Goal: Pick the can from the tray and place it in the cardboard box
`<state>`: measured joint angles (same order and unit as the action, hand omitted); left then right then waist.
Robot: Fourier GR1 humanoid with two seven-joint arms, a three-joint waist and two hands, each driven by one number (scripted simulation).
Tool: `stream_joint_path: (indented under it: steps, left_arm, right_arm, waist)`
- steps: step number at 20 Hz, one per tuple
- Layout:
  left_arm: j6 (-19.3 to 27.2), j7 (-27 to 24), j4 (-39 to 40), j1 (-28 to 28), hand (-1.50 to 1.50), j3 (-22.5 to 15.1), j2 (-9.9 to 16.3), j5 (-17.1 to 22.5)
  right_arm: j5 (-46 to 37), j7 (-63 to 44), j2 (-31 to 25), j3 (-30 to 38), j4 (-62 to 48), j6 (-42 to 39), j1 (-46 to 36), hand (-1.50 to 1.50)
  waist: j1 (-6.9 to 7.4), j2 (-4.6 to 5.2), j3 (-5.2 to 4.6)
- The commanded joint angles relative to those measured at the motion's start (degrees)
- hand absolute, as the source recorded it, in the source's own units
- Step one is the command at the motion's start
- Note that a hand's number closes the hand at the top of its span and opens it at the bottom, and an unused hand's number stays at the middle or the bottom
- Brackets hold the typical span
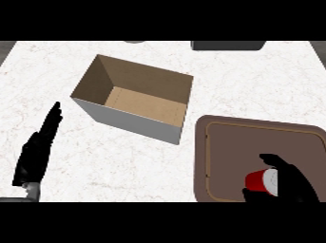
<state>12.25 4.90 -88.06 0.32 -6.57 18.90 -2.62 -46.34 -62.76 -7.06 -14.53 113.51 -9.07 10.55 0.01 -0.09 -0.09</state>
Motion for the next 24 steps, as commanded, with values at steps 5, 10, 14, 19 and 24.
stream_joint_path:
  steps: [5,10,14,19,24]
  left_arm:
    - [-2.56,1.58,-2.38,0.63,0.00,2.61,0.71,1.25]
    - [-1.98,-0.14,-0.37,-0.71,0.00,0.06,-1.28,-1.36]
    - [-3.91,-1.15,-0.34,-2.53,0.00,-1.26,-1.36,-0.84]
    - [-3.35,-0.54,-0.77,-3.03,0.00,-0.53,-1.05,-1.15]
    - [-2.81,1.60,-0.34,-3.13,0.00,-0.73,-1.33,-1.97]
  right_arm:
    - [-11.20,-2.70,-3.32,0.20,-0.30,-1.18,-0.30,1.50]
    - [-8.01,14.00,-8.97,-0.55,-8.53,-5.19,-12.12,1.50]
    - [-5.99,31.43,-16.35,-8.47,-9.60,-9.90,-17.98,1.50]
    - [-0.50,51.63,-23.32,-3.90,-18.55,-8.32,-27.25,1.50]
    - [1.37,68.37,-26.72,2.03,-34.00,-2.92,-38.34,1.50]
  waist:
    - [0.05,0.01,0.07]
    - [1.90,0.53,0.16]
    - [7.89,2.25,0.36]
    - [6.46,1.81,0.48]
    - [4.48,1.37,0.33]
